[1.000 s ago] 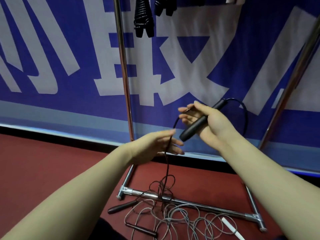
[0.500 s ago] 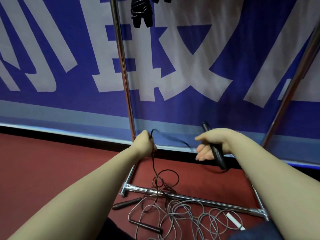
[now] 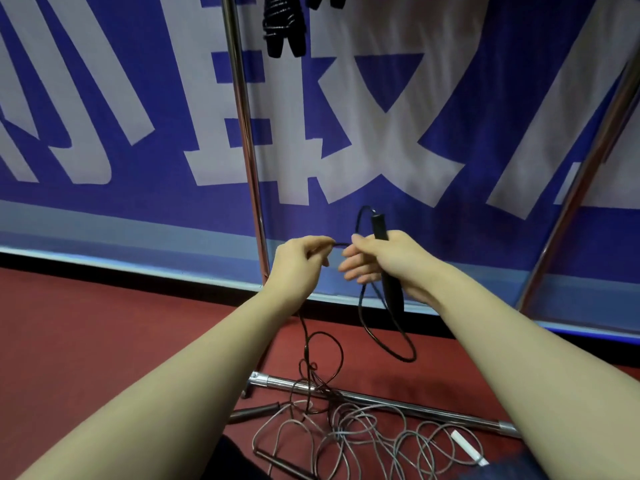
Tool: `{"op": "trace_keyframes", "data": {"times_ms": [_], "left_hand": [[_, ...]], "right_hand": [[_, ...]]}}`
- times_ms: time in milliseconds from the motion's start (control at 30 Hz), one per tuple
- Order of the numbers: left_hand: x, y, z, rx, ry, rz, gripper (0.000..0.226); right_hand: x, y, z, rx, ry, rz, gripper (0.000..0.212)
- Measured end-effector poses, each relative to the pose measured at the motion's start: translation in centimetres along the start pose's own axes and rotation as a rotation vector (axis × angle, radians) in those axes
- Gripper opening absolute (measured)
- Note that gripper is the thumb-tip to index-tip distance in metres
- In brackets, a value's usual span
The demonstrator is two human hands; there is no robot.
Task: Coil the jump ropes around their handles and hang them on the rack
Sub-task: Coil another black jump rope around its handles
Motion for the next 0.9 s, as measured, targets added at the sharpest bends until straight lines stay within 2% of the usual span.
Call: {"op": "trace_keyframes", "data": {"times_ms": [100, 167, 233, 300, 367, 500, 600, 667, 700, 767, 833, 900], "left_hand": [[-0.4, -1.3, -0.7, -0.059, 0.052, -0.067, 0.015], [-0.6, -2.7, -1.5, -0.193, 0.109, -0.085, 0.007], [-1.1, -3.2, -2.5, -0.348, 0.176, 0.012, 0.026], [-1.8, -2.8, -3.4, -0.431, 0.280, 0.167, 0.040], [-2.6, -2.1, -3.8, -0.459, 0.417, 0.265, 0.035], [-4.2, -0.1, -3.8, -0.309, 0.741, 0.303, 0.023], [-7.0, 2.6, -4.2, 0.012, 1.093, 0.332, 0.011], [-8.0, 4.5, -4.0, 0.158, 1.190, 0.355, 0.010], [-7.6, 5.2, -3.7, 0.211, 1.155, 0.342, 0.012], [-5.5, 5.8, -2.7, 0.301, 0.971, 0.262, 0.015], [-3.1, 5.2, -1.1, 0.356, 0.677, 0.189, 0.024], [-1.9, 4.3, 0.1, 0.317, 0.419, 0.178, 0.024]], "right_hand": [[0.0, -1.0, 0.0, 0.057, 0.066, -0.135, 0.050], [-0.2, -1.0, -0.5, 0.180, 0.120, -0.127, 0.042], [-0.2, -0.2, -0.1, 0.309, 0.047, -0.054, 0.026], [-0.1, 0.6, 0.9, 0.384, -0.044, 0.005, 0.023], [0.1, 0.8, 2.4, 0.490, -0.107, 0.036, 0.025], [0.9, -0.8, 6.6, 0.735, -0.243, 0.076, 0.027], [1.5, -1.9, 9.2, 0.879, -0.339, 0.112, 0.028], [1.8, -2.9, 10.4, 0.886, -0.413, 0.075, 0.029], [2.0, -3.8, 10.9, 0.872, -0.434, 0.009, 0.032], [2.4, -6.2, 10.9, 0.691, -0.414, -0.278, 0.045], [2.0, -8.6, 9.3, 0.302, -0.258, -0.610, 0.053], [1.5, -9.0, 7.2, -0.077, -0.087, -0.713, 0.051]]}}
Point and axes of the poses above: each hand's wrist, its own x-axis towards the middle knuckle, its own z-axis out of the back of the hand, y = z × x, the point moved 6 cm from there along x, towards the middle knuckle, and after that the axes turned 12 degrees about -z, right-handed, at the moved point
